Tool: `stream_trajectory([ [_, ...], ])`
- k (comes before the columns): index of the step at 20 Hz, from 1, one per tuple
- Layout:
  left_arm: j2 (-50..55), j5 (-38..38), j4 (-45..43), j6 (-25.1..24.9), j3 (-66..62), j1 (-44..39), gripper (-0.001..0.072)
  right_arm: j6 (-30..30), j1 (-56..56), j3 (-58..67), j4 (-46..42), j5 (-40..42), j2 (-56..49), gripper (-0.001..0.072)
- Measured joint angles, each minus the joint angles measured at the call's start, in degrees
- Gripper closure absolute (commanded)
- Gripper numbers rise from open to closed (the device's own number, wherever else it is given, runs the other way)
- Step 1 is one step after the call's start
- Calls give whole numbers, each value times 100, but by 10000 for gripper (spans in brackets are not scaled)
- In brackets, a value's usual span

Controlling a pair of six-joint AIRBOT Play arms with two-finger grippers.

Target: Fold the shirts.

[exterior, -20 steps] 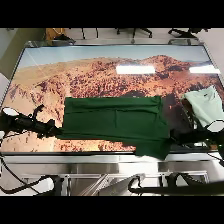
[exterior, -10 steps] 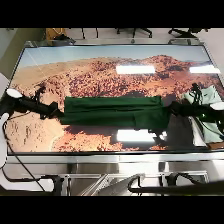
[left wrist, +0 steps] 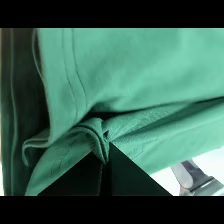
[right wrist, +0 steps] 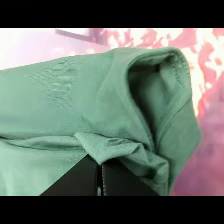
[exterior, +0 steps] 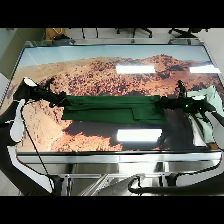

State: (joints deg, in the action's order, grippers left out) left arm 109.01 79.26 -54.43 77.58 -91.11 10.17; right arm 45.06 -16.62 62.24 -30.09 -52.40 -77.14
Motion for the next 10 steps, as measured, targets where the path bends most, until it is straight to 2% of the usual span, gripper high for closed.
stream_trajectory([
  [1,59,-2,2,0,-52,-7,122,-17,0,66,0,17,-26,481],
  [2,87,0,2,0,-85,-9,22,-52,-9,146,-4,42,-26,345],
  [3,92,2,7,4,-114,-7,23,-59,-42,258,-24,-15,-2,261],
  [4,74,2,26,2,-129,-2,22,-63,-85,374,-87,-153,48,119],
  [5,26,17,31,2,-142,17,23,-63,-144,472,-177,-293,111,30],
  [10,-372,39,46,0,-170,313,23,267,-579,682,-1005,-979,256,18],
])
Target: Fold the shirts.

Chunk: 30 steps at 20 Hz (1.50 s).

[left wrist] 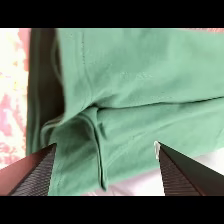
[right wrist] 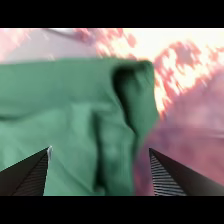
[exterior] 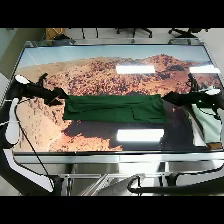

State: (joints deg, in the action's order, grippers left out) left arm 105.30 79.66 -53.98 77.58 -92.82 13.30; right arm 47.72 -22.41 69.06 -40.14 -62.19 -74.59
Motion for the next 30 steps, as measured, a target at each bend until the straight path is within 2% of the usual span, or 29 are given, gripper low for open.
stream_trajectory([
  [3,-214,50,2,0,0,142,24,116,-87,24,-120,-192,-219,18],
  [8,-498,85,57,-2,0,109,25,153,9,50,243,-387,-715,20],
  [9,-542,61,144,-11,0,59,42,153,57,55,299,-422,-800,54],
  [10,-573,13,291,-37,0,-9,248,151,111,57,337,-415,-868,280],
  [11,-597,-37,446,-94,0,-90,531,153,166,57,328,-378,-929,562],
  [12,-610,-98,592,-173,0,-205,692,155,216,59,306,-354,-981,688],
  [18,-632,-793,938,-553,0,-1390,692,245,433,697,278,-748,-715,694],
  [23,-149,-1941,796,-612,-4,-2924,692,833,619,1362,-216,-1147,181,694],
  [26,476,-2669,752,-551,-260,-3836,692,1064,664,1768,-299,-1578,682,694],
  [30,1453,-3292,739,-133,-1261,-4728,692,1204,682,2144,-140,-2009,1141,694],
])
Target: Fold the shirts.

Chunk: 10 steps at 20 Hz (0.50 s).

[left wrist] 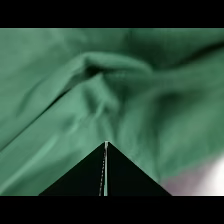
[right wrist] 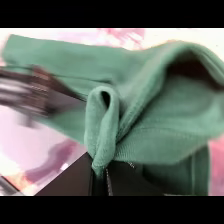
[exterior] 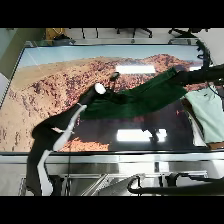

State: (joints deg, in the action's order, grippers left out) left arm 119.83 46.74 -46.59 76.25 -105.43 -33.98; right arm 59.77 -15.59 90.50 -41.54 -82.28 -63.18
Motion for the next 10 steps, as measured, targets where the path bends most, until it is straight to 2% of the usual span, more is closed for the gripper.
stream_trajectory([
  [5,896,-221,260,592,-1071,-457,691,50,2,129,223,-166,146,694],
  [7,876,-136,640,627,-1078,-376,692,68,2,144,264,-205,127,694],
  [10,446,610,1119,378,-1117,50,692,122,11,153,319,-269,42,694],
])
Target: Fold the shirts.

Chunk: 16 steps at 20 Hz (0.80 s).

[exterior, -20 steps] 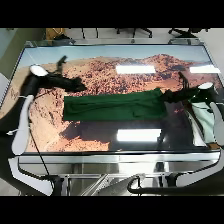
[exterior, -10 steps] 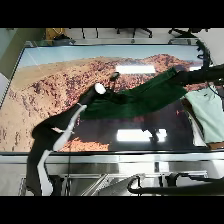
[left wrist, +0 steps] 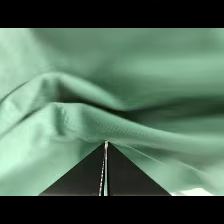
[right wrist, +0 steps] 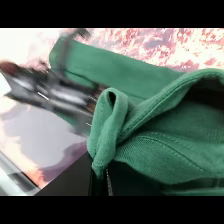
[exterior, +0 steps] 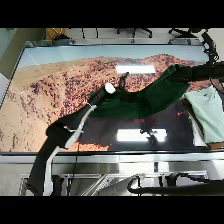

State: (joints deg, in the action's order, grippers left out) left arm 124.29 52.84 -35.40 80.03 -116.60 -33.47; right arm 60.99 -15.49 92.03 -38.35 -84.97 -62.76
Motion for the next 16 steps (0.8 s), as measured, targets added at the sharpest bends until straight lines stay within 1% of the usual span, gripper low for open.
stream_trajectory([
  [3,-782,1169,232,-251,-122,704,692,96,199,2,129,2,-92,694],
  [6,-1674,2022,319,-365,-164,1504,692,120,964,4,214,391,-236,693],
  [8,-2253,2378,365,-439,-151,2035,692,120,1880,4,249,1005,-479,692],
  [10,-2756,2507,396,-557,7,2459,691,116,2874,4,247,1840,-901,661],
  [11,-3001,2557,396,-645,140,2651,692,79,3447,4,247,2450,-1220,633],
  [12,-3226,2588,398,-745,286,2815,692,-61,4022,4,267,3191,-1580,325],
  [13,-3414,2597,400,-846,428,2942,692,-278,4527,4,289,3939,-1915,162],
  [14,-3578,2612,400,-951,570,3045,692,-516,4979,4,289,4621,-2205,288],
  [15,-3711,2625,400,-1062,704,3128,692,-688,5337,2,289,5156,-2409,352],
  [16,-3845,2629,400,-1191,837,3200,692,-835,5624,4,291,5639,-2538,346],
])
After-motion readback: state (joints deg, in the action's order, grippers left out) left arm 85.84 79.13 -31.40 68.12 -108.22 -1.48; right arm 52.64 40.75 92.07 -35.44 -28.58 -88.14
